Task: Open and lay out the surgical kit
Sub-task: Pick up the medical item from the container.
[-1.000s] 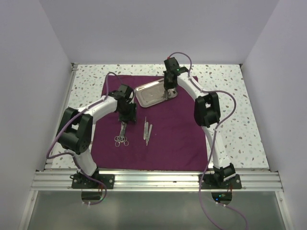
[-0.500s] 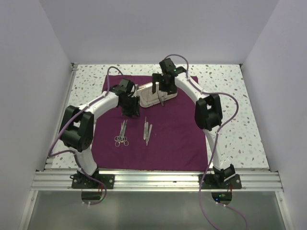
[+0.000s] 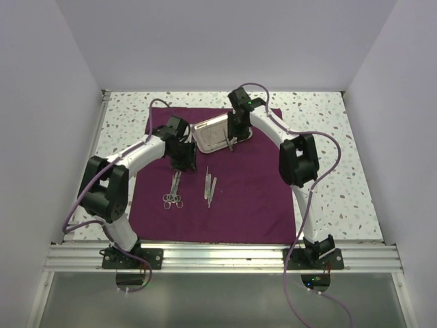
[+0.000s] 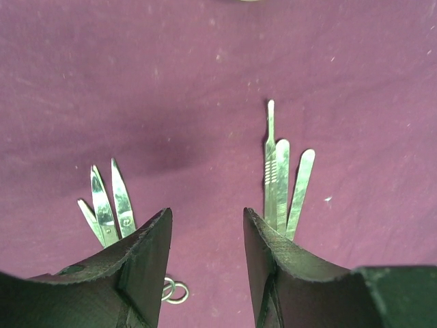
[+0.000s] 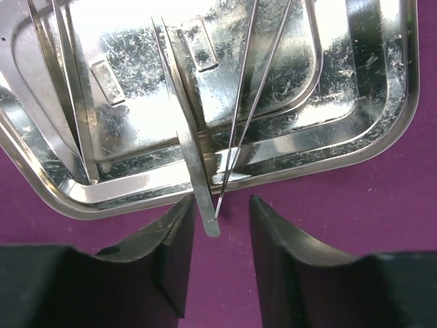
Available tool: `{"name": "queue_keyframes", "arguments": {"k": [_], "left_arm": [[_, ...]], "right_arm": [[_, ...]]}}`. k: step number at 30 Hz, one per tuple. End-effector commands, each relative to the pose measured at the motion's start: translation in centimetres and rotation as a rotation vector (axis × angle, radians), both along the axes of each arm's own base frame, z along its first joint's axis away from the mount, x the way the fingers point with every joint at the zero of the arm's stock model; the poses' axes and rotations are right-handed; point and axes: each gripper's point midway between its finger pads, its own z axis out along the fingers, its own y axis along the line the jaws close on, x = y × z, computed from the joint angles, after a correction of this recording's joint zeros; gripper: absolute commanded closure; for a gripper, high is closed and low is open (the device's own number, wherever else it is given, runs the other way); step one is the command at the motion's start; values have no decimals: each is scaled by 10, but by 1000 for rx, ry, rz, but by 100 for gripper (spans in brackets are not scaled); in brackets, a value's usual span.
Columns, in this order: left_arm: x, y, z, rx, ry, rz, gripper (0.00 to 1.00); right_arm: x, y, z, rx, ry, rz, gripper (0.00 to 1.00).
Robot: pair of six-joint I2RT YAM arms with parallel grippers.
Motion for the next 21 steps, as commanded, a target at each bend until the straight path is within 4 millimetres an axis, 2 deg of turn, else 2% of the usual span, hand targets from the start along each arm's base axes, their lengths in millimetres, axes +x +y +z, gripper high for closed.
{"name": "queue_keyframes", "arguments": {"k": [1, 6, 15, 18, 21], "left_arm": [[1, 0, 11, -29, -46, -20, 51], [-2, 3, 12, -21, -50, -20, 51], [-6, 5, 6, -10, -42, -29, 51], [-4, 4, 4, -12, -38, -34, 51], [-3, 4, 4, -9, -38, -39, 52]], "right_arm": [[8, 2, 28, 1, -66, 5, 61], [12, 4, 12, -18, -50, 2, 66], [11, 3, -18, -43, -6, -5, 69], [12, 3, -23, -48, 0, -9, 76], [13, 5, -22, -45, -2, -8, 92]]}}
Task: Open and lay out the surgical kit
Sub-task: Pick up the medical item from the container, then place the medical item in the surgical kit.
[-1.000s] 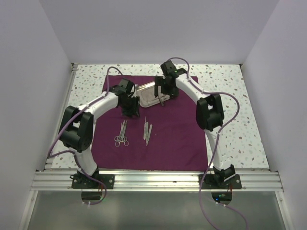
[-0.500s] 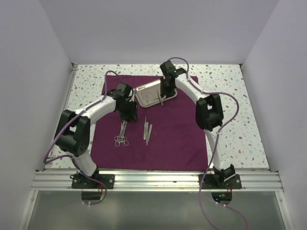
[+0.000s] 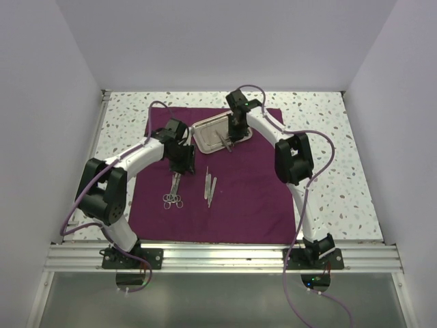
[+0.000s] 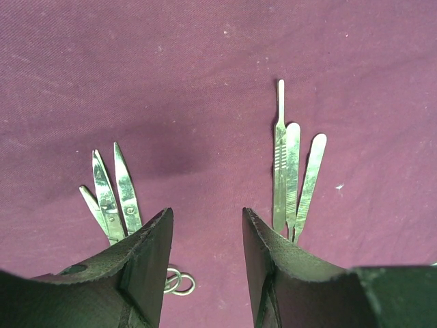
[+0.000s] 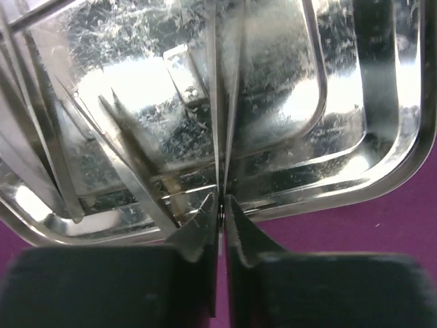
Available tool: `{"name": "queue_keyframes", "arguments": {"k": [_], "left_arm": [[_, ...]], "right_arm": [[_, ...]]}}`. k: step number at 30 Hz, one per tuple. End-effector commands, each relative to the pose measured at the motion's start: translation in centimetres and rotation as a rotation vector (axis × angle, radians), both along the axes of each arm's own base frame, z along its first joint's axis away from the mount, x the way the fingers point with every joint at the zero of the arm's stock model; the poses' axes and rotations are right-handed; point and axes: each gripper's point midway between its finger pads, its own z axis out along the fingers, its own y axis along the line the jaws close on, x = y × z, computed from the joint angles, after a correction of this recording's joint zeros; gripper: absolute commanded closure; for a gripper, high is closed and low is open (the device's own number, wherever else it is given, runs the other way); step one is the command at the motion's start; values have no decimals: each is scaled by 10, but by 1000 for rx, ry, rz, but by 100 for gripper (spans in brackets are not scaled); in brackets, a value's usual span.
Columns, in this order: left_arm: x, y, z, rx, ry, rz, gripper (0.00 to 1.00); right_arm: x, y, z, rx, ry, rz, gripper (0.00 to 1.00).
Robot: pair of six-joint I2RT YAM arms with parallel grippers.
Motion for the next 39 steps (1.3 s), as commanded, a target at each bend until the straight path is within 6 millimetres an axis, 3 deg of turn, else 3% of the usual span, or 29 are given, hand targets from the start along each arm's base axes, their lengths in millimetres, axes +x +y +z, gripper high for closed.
{"name": "queue_keyframes", "arguments": {"k": [1, 7, 10, 12, 14, 15, 16, 19, 23, 25, 26, 27, 28, 29, 31, 33, 39], "left_arm": [[10, -2, 8, -18, -47, -25, 51], [13, -3, 8, -16, -45, -34, 52], [16, -4, 10, -14, -46, -37, 51], [20, -6, 14, -16, -57, -36, 52], [27, -7, 20, -14, -77, -30, 52], [30, -7, 21, -9, -82, -26, 52], [33, -7, 21, -7, -86, -22, 52], [51, -9, 28, 3, -118, 5, 53], [87, -15, 43, 14, -185, 58, 53], [104, -13, 36, 53, -196, 82, 54], [119, -16, 48, 51, -231, 96, 54], [126, -12, 36, 95, -218, 113, 55], [133, -11, 35, 108, -222, 122, 55], [146, -11, 33, 129, -232, 134, 56], [161, -13, 36, 141, -257, 147, 57], [166, -9, 18, 179, -233, 160, 58], [163, -5, -17, 219, -167, 183, 63]], "right_arm": [[5, 2, 3, -10, -16, -4, 100], [11, 3, 27, -2, -63, 1, 100], [16, 4, 60, 22, -125, -1, 100], [16, 4, 94, 47, -181, -3, 100], [9, 1, 109, 57, -198, -4, 100], [5, -1, 132, 80, -236, -5, 100], [-6, -6, 126, 67, -215, -4, 100], [-38, -21, 138, 66, -225, -6, 100], [-87, -47, 137, 60, -211, -25, 100], [-123, -58, 127, 63, -176, -26, 100], [-136, -61, 122, 65, -162, -24, 100], [-158, -69, 100, 47, -108, -30, 100], [-174, -69, 109, 66, -130, -19, 100], [-194, -77, 88, 47, -80, -29, 100], [-217, -80, 91, 72, -86, -23, 100], [-244, -87, 70, 71, -23, -29, 100], [-294, -112, 39, 44, 57, -51, 100]]}}
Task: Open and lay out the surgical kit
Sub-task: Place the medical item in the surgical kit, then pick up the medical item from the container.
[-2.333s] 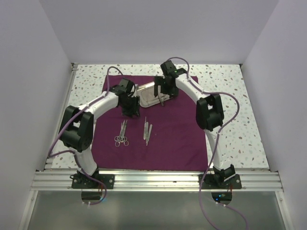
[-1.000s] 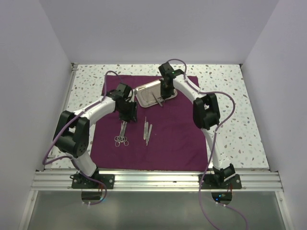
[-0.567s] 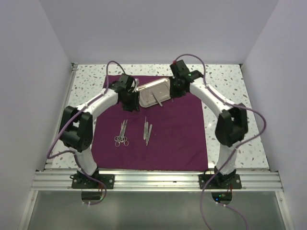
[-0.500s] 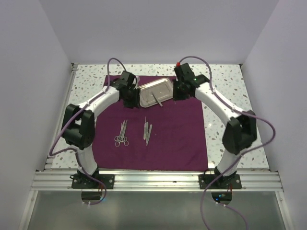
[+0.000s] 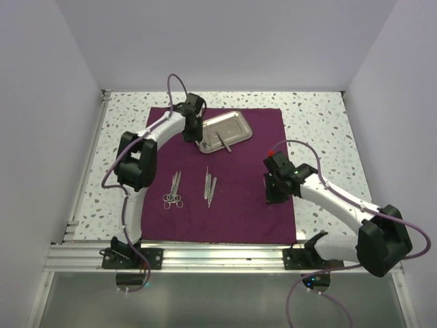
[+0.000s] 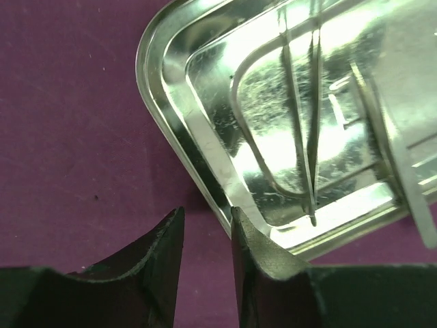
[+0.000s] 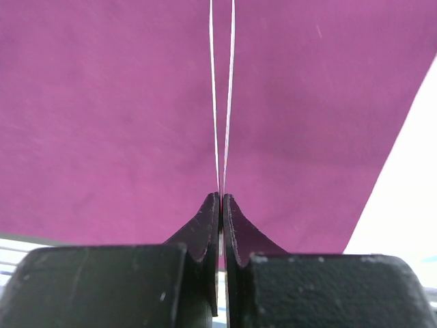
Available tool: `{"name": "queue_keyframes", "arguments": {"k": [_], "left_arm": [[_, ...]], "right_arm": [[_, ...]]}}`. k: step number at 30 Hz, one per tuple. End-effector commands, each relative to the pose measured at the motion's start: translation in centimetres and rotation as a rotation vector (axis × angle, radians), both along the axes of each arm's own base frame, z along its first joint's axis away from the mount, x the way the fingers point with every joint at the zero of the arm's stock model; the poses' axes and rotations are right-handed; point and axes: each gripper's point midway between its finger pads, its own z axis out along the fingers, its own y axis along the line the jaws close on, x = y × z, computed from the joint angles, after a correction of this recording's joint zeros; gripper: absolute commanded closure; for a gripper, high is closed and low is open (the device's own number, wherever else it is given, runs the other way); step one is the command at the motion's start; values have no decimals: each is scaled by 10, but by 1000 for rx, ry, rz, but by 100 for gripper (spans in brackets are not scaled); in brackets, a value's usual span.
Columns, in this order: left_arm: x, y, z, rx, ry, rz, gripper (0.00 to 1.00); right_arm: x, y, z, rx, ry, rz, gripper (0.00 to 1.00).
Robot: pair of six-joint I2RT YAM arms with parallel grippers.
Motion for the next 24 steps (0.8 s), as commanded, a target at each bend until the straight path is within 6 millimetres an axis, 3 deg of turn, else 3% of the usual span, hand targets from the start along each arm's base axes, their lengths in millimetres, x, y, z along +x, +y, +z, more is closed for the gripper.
{"name": "queue_keyframes", "arguments": {"k": [1, 3, 4, 5, 8, 13, 16, 17, 20, 23, 24], "left_arm": [[-1, 13, -9, 42, 24, 61, 63], [-3, 14, -11, 39, 23, 71, 63], [-6, 16, -16, 43, 31, 71, 63], [-6, 15, -16, 39, 26, 72, 63], [-7, 16, -22, 40, 35, 72, 63], [-6, 16, -28, 42, 34, 71, 67], [-4, 15, -32, 46, 32, 63, 76], [-1, 15, -34, 45, 26, 57, 83], [4, 11, -37, 41, 20, 31, 100], [9, 11, -35, 53, 8, 4, 100], [10, 12, -32, 58, 2, -2, 100]], "right_arm": [[-13, -3, -1, 43, -7, -38, 100], [-23, -7, -9, 44, 12, -39, 100], [-26, -7, -12, 47, 23, -38, 93], [-29, -4, -13, 64, 36, -28, 73], [-35, 0, -20, 80, 72, -9, 55], [-25, 11, -15, 98, 68, 31, 48], [-13, 14, -3, 76, 50, 52, 47], [-9, 14, 2, 70, 43, 55, 47], [11, 19, 32, 53, -20, 87, 46], [32, 23, 47, 27, -64, 94, 44], [44, 30, 63, 35, -103, 111, 43]]}}
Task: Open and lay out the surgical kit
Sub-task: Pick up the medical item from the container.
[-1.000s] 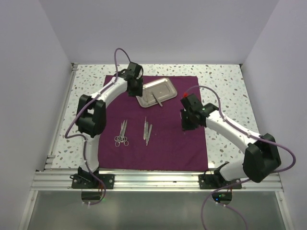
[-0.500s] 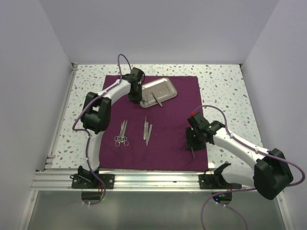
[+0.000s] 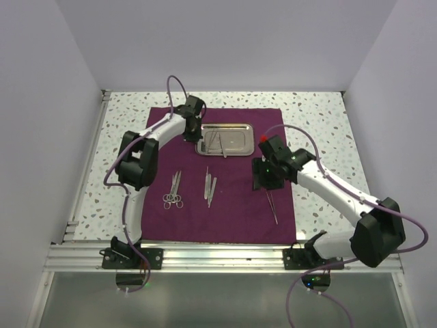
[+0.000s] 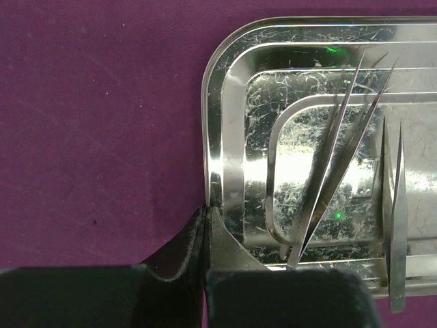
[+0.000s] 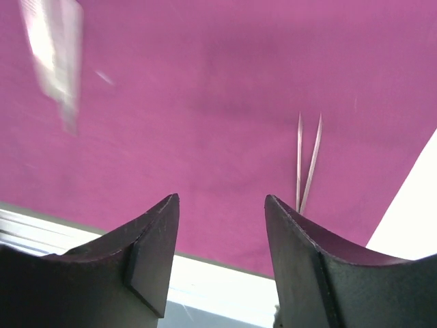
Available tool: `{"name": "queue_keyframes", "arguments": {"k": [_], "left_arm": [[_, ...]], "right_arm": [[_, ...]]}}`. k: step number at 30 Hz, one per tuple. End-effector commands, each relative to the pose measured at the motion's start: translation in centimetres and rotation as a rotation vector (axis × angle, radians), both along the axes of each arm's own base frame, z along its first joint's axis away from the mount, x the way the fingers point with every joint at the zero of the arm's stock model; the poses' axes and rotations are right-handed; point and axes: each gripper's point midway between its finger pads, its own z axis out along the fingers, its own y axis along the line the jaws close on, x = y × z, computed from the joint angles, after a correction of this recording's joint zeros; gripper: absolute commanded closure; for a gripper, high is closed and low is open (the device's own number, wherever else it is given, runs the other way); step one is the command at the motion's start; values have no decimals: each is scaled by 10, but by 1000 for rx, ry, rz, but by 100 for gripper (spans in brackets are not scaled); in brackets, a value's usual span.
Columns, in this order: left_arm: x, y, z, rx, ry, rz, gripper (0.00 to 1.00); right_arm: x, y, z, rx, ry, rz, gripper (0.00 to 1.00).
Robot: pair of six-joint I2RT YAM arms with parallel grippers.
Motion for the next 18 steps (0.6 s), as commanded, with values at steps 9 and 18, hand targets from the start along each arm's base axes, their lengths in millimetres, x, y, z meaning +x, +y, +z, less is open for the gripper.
{"name": "queue_keyframes", "arguments": {"k": [9, 18], "left_arm": [[11, 11, 0, 65, 2, -93, 100], [0, 0, 5, -12, 28, -89, 78]], "right_arm": [[114, 67, 48, -12, -112, 91, 42], [179, 116, -9, -21, -41, 77, 44]]}}
